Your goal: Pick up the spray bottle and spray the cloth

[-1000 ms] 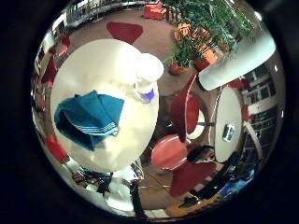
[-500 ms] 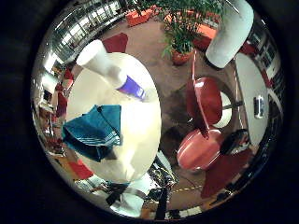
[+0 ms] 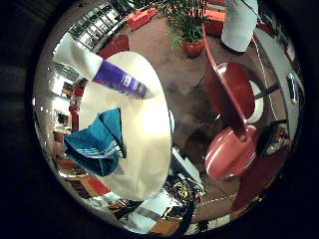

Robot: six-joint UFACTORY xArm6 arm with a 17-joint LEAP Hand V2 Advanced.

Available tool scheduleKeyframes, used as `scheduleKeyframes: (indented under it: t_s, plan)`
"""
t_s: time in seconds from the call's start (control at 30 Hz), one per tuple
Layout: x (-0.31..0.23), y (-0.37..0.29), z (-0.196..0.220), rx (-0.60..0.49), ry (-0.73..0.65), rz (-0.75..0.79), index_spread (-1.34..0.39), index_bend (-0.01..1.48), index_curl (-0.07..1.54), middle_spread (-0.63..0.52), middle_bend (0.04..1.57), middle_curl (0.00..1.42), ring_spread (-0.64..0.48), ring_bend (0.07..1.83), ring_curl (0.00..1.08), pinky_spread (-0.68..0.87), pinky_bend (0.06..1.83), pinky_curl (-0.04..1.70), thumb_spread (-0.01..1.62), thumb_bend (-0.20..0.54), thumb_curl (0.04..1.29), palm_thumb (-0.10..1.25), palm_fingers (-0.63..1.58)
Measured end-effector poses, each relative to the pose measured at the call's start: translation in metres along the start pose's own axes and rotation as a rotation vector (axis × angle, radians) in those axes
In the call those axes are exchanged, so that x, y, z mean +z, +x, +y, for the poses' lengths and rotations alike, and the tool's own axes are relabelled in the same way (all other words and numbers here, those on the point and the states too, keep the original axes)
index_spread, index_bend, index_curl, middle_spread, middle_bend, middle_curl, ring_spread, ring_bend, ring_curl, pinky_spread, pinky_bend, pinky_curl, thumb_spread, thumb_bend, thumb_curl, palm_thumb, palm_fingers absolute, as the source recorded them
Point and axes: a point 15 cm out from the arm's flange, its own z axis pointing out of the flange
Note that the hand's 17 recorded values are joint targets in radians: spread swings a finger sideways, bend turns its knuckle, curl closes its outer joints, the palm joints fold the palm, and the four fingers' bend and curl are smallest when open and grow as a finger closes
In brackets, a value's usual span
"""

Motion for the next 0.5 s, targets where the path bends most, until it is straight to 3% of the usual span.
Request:
scheduleKeyframes:
  t_s: [0.17,0.5]
  plan:
    - [0.02,0.027,-0.014,0.043,0.021,0.001,-0.14,0.15,0.25,0.19,0.31,0.36,0.23,0.47,0.26,0.41,0.49,0.29,1.06,-0.024,0.33,0.59,0.13]
    - [0.064,0.02,-0.035,0.022,0.011,0.003,-0.12,0.15,0.26,0.19,0.31,0.36,0.23,0.48,0.26,0.41,0.49,0.29,1.06,-0.024,0.32,0.59,0.13]
